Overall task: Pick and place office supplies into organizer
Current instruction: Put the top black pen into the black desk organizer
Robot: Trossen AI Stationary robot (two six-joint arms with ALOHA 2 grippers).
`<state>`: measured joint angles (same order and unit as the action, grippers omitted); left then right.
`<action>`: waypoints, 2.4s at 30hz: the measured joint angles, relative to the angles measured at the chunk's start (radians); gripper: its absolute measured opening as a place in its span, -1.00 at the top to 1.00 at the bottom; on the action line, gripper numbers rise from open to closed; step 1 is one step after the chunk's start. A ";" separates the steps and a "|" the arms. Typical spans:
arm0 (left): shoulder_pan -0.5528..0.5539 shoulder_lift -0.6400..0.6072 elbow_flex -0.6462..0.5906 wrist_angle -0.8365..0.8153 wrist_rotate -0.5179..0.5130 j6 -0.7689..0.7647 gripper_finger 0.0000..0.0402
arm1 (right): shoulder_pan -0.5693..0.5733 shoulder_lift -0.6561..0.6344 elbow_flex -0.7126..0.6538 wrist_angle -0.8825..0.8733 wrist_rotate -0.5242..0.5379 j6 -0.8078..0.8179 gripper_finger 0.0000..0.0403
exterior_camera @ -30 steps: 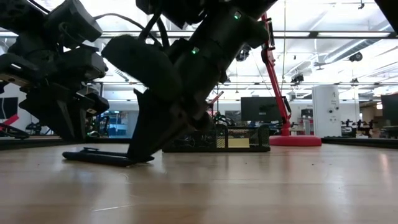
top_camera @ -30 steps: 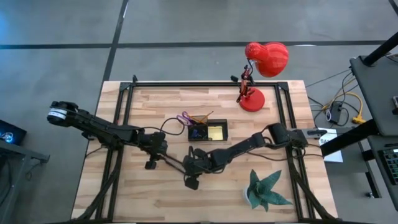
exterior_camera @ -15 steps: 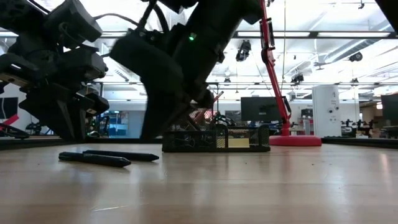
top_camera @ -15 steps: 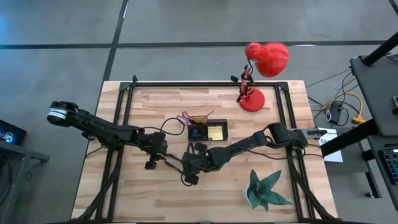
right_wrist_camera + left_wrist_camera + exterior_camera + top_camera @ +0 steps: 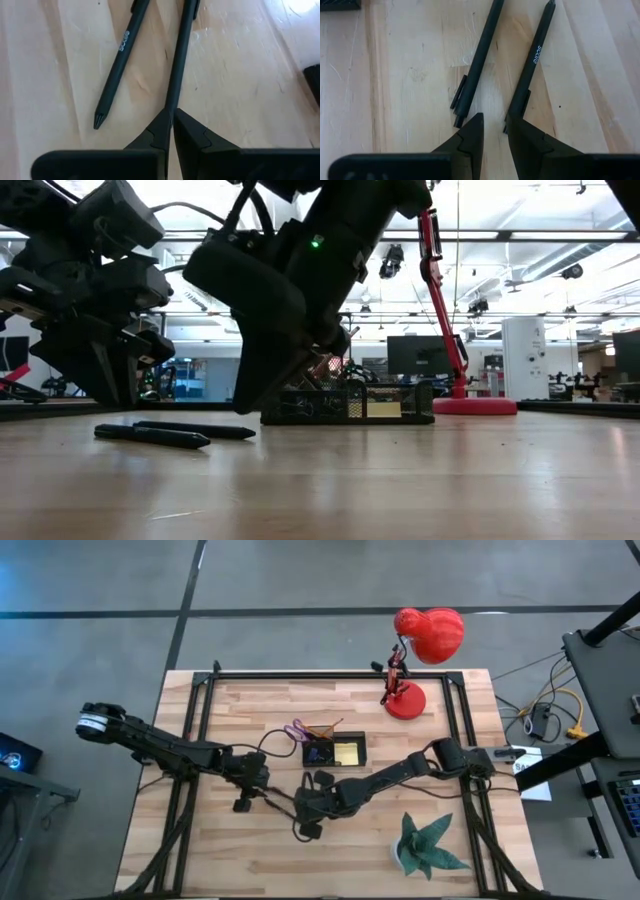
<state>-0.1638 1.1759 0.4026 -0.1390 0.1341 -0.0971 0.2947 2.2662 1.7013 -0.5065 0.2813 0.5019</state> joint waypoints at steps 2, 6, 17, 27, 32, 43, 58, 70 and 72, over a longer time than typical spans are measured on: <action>0.000 0.000 0.000 0.000 0.000 0.000 0.65 | 0.000 0.000 -0.005 0.001 -0.001 -0.008 0.94; 0.000 0.000 0.000 0.000 0.000 0.000 0.65 | 0.000 0.000 -0.010 0.020 -0.001 -0.008 0.94; 0.000 0.000 0.000 0.000 0.000 0.000 0.65 | 0.000 0.011 -0.021 0.032 -0.001 -0.006 0.94; 0.000 0.000 0.005 0.001 -0.014 0.000 0.65 | 0.000 0.022 -0.020 0.058 -0.001 -0.005 0.94; 0.000 0.000 0.006 0.000 -0.015 0.000 0.65 | 0.000 0.023 -0.020 0.054 -0.011 -0.005 0.94; 0.000 0.000 0.022 0.001 -0.033 0.054 0.65 | 0.000 0.024 -0.023 0.049 -0.024 -0.005 0.94; 0.000 -0.015 0.038 -0.028 -0.259 0.082 0.65 | 0.000 0.028 -0.028 0.046 -0.030 -0.005 0.94; 0.001 0.010 0.019 -0.028 -0.255 0.163 0.65 | -0.003 0.019 -0.024 0.046 0.016 -0.005 0.94; 0.001 0.016 0.019 -0.026 -0.252 0.163 0.65 | -0.004 0.014 -0.022 0.047 0.029 -0.005 0.94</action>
<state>-0.1631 1.1920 0.4221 -0.1652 -0.1183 0.0658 0.2905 2.2804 1.6792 -0.4596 0.3104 0.4969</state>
